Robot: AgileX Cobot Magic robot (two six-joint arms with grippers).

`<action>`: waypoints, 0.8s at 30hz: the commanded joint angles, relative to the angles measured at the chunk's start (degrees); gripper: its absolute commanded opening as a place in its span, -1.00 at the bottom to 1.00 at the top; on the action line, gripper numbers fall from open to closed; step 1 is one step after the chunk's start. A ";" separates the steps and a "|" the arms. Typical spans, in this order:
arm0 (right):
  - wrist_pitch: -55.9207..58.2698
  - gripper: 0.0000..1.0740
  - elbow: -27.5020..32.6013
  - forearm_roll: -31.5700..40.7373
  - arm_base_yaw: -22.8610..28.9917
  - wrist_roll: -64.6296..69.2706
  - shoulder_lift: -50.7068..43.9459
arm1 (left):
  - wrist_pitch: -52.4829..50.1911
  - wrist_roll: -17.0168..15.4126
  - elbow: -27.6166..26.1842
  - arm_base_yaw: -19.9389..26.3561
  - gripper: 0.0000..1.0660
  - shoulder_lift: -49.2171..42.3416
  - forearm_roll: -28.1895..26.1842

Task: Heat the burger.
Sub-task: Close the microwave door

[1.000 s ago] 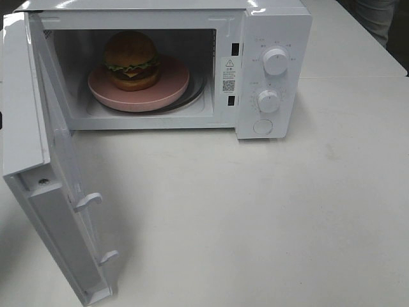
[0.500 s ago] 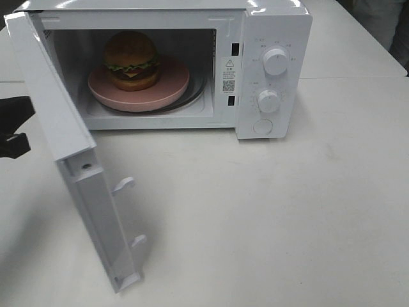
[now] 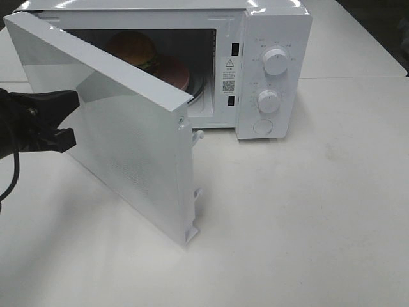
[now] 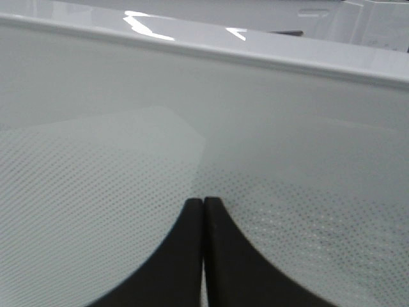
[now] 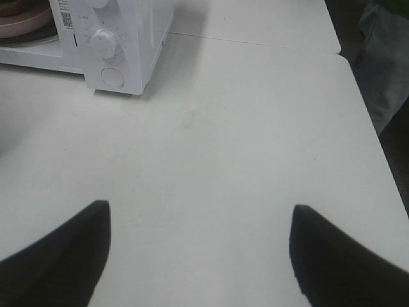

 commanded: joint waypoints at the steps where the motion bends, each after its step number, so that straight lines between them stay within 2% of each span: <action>1: -0.29 0.40 0.17 0.00 -0.23 -0.57 -1.60 | -0.57 0.17 -2.52 -2.81 -1.00 1.78 -3.15; 4: -0.29 0.40 0.17 0.00 -0.23 -0.57 -1.60 | -0.52 0.17 -2.92 -3.55 -1.00 2.12 -3.78; 6: -0.29 0.40 0.17 0.00 -0.23 -0.57 -1.60 | -0.11 0.40 -5.27 -6.70 -1.00 4.07 -7.10; 14: -0.29 0.40 0.17 0.00 -0.23 -0.57 -1.60 | 5.90 2.01 -11.12 -13.12 -1.00 6.65 -12.89; 24: -0.29 0.40 0.17 0.00 -0.23 -0.57 -1.60 | 12.66 2.35 -19.60 -16.73 -1.00 9.85 -17.07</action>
